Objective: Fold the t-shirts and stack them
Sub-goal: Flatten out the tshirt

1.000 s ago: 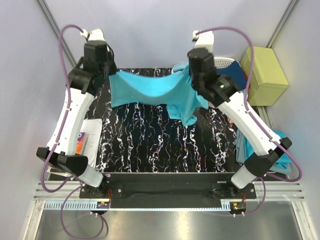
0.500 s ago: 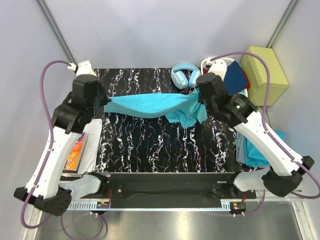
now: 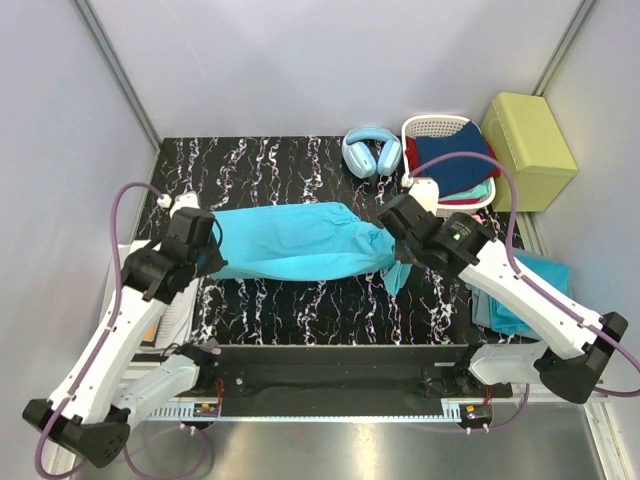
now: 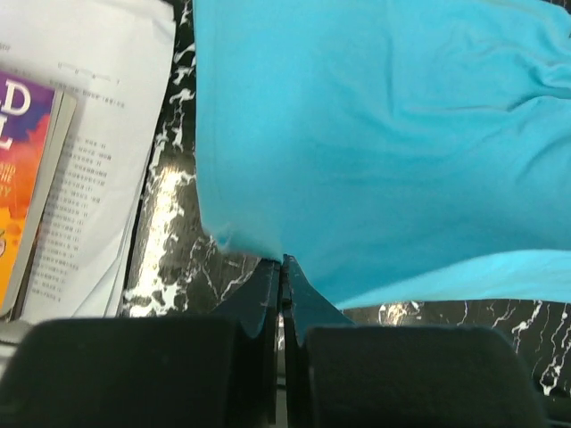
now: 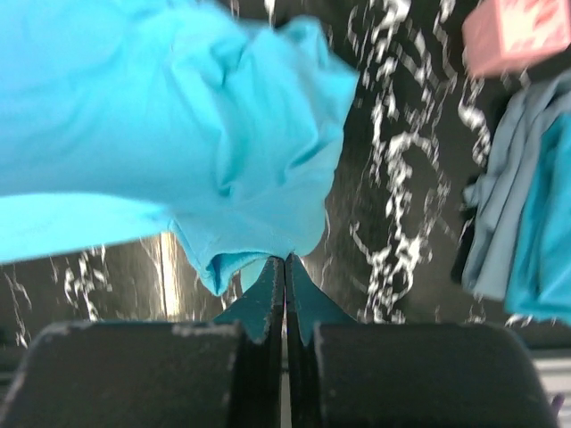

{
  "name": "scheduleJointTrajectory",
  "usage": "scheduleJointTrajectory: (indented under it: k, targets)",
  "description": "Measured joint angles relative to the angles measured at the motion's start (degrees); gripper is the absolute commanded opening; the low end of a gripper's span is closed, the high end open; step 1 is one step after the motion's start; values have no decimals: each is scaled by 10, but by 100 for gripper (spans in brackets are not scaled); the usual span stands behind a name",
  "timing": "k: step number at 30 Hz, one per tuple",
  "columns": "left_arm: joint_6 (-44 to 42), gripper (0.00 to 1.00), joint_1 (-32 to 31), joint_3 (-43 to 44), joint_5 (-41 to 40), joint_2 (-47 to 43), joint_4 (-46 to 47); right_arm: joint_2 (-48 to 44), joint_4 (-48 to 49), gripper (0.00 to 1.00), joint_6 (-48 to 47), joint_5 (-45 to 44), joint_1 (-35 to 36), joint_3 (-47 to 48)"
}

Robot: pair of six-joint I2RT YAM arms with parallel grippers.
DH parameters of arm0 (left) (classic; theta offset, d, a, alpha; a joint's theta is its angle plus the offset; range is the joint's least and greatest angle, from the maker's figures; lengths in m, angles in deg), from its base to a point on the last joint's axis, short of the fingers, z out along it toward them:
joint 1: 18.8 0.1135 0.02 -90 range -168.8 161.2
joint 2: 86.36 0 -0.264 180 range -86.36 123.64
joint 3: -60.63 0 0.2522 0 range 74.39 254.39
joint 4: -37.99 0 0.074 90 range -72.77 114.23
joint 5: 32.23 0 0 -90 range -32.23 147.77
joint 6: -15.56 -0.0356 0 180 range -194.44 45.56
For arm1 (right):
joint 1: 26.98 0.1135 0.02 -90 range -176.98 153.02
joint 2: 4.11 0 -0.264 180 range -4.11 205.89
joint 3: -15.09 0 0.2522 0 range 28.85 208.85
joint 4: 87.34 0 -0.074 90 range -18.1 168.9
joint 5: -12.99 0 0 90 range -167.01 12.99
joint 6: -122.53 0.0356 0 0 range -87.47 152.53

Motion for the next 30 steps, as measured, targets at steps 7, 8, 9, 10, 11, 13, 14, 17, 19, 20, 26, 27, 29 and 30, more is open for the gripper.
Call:
scheduleJointTrajectory:
  k: [7, 8, 9, 10, 11, 13, 14, 17, 19, 20, 26, 27, 29, 30]
  targets:
    - [26, 0, 0, -2, 2, -49, -59, -26, -49, 0, 66, 56, 56, -67]
    - [28, 0, 0, -4, 4, -50, -68, -30, -57, 0, 75, 67, 62, -79]
    - [31, 0, 0, -9, 5, -50, -74, -32, -63, 0, 81, 77, 66, -90]
    - [32, 0, 0, -16, 9, -50, -80, -33, -67, 0, 85, 84, 68, -98]
    - [35, 0, 0, -23, 12, -49, -84, -35, -71, 0, 89, 94, 70, -108]
    - [40, 0, 0, -48, 23, -46, -95, -41, -78, 0, 95, 110, 70, -129]
    - [42, 0, -1, -60, 29, -42, -99, -43, -81, 0, 97, 116, 70, -137]
    - [45, 0, -3, -97, 49, -26, -109, -47, -86, 0, 103, 140, 70, -158]
    - [47, 0, -5, -117, 62, -14, -114, -47, -87, 0, 105, 159, 71, -172]
    - [47, 0, -6, -126, 71, -11, -116, -47, -87, 0, 106, 168, 71, -178]
    - [57, 0, -14, -156, 105, -15, -121, -75, -94, 0, 121, 202, 71, -220]
    - [57, 0, -15, -163, 109, -19, -123, -91, -97, 0, 126, 211, 71, -231]
    - [58, 0, -16, -177, 115, -31, -133, -116, -103, 0, 135, 222, 71, -249]
    - [59, 0, -17, -183, 117, -37, -139, -129, -106, 0, 139, 228, 71, -260]
